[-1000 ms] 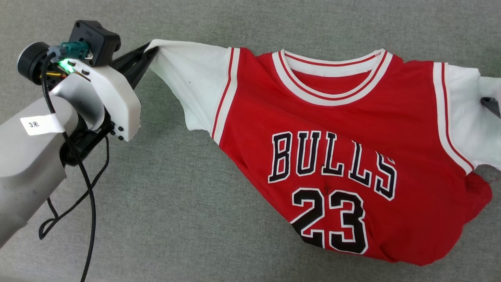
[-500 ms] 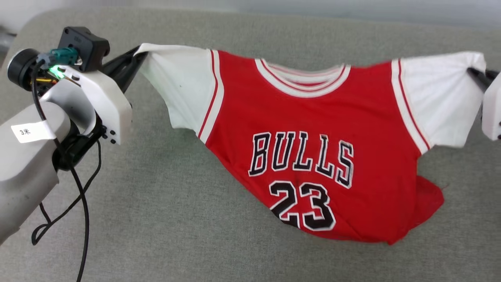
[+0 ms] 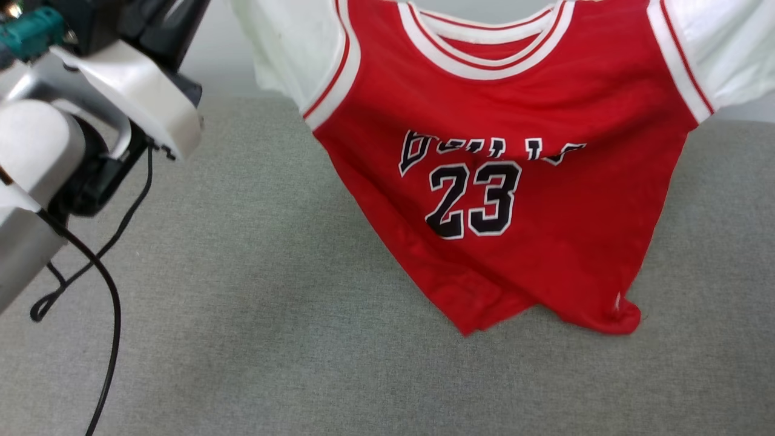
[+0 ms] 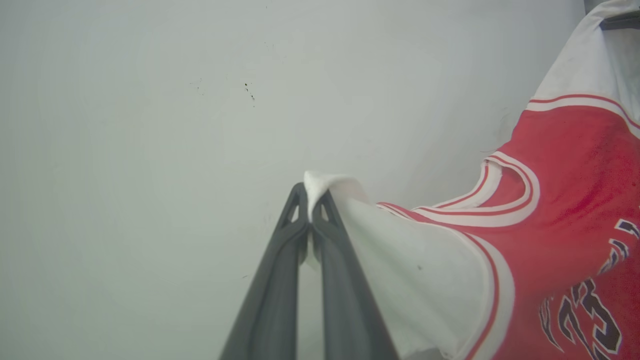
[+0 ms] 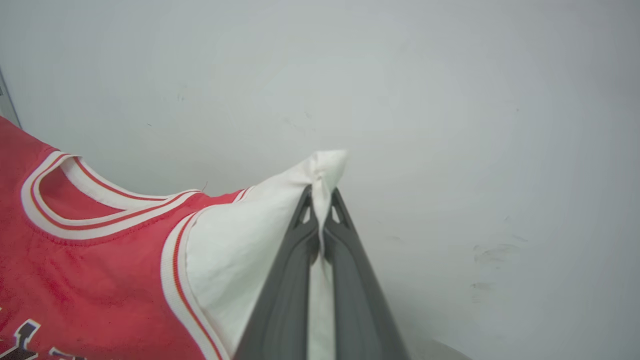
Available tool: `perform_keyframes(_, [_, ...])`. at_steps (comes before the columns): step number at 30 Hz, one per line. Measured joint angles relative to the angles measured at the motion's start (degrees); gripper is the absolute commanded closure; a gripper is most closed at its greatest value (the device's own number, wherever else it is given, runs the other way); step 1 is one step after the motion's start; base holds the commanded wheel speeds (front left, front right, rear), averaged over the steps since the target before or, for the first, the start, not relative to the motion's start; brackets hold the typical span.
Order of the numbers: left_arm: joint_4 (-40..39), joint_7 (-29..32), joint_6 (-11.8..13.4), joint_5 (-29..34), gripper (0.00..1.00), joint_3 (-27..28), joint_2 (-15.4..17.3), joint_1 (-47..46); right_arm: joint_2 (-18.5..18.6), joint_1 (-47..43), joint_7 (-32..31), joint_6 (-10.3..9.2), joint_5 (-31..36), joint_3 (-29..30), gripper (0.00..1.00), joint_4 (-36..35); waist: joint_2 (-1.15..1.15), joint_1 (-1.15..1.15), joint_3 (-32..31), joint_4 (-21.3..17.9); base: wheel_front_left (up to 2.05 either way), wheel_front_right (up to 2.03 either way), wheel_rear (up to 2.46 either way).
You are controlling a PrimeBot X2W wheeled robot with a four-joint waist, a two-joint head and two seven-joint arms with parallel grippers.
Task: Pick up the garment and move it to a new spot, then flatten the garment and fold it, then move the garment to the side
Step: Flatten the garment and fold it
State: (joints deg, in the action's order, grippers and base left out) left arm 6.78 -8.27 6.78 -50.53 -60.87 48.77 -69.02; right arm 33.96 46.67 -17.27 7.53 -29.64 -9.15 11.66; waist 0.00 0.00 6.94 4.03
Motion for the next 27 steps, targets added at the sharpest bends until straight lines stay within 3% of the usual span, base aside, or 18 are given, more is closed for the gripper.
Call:
perform_keyframes(7, [-2.9, 0.9, 0.8, 1.0, 1.0, 2.3, -1.0, -6.2, -2.1, 4.5, 1.6, 0.0, 1.7, 2.0, 1.0, -3.5, 0.0, 0.0, -1.1, -0.3, 0.0, 0.0, 0.0])
perform_keyframes(13, [1.1, 1.6, -0.5, 0.9, 1.0, 4.0, -3.5, -11.6, -4.5, 10.9, 1.4, 0.0, 4.1, 2.4, 1.0, -2.9, 0.0, 0.0, 1.1, -0.6, 0.0, 0.0, 0.0])
perform_keyframes(27, [20.2, 0.8, -7.1, 2.4, 1.0, 8.9, -11.7, -33.3, -8.7, 43.7, 4.8, 0.0, 16.5, 0.4, 1.0, 15.6, 0.0, 0.01, 16.8, -1.1, 0.0, 0.0, 0.0])
